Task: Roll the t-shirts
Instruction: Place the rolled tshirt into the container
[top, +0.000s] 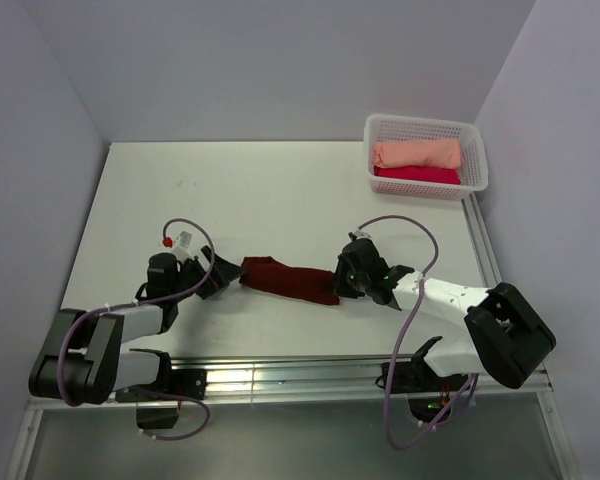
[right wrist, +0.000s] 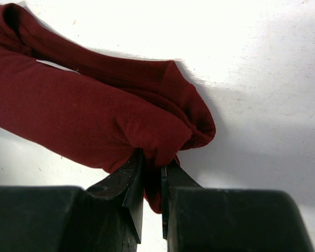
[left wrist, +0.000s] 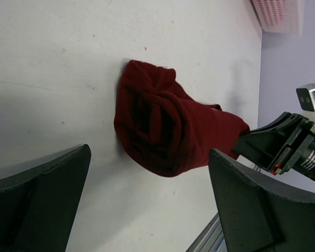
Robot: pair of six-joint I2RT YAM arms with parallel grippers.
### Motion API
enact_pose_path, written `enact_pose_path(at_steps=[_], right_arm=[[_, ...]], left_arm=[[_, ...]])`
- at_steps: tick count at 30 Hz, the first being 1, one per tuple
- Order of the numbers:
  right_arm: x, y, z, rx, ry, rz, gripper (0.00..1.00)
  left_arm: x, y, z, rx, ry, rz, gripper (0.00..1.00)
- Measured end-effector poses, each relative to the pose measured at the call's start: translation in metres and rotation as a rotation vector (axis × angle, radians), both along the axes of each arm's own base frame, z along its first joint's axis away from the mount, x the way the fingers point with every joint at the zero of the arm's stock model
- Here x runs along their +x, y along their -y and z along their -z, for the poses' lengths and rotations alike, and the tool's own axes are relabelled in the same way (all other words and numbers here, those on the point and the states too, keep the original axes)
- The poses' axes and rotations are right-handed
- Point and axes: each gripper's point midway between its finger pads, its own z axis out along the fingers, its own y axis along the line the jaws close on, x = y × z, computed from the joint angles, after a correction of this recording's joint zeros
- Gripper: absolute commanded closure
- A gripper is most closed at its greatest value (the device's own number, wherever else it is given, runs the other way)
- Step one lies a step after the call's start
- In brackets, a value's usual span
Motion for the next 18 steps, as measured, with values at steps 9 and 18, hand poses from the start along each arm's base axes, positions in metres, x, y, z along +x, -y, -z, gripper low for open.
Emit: enact_pose_path(at_steps=[9, 18], right_arm=[[0.001, -0.001, 0.000, -0.005, 0.000, -0.007, 1.00], [0.002, -0.003, 0.000, -0.002, -0.002, -0.015, 1.00]], left_arm=[[0.015, 0.008, 0.006, -0.005, -0.016, 0.027, 0.01], [0.027, 0.021, 0.007, 0.001, 0.000, 0.051, 0.04]])
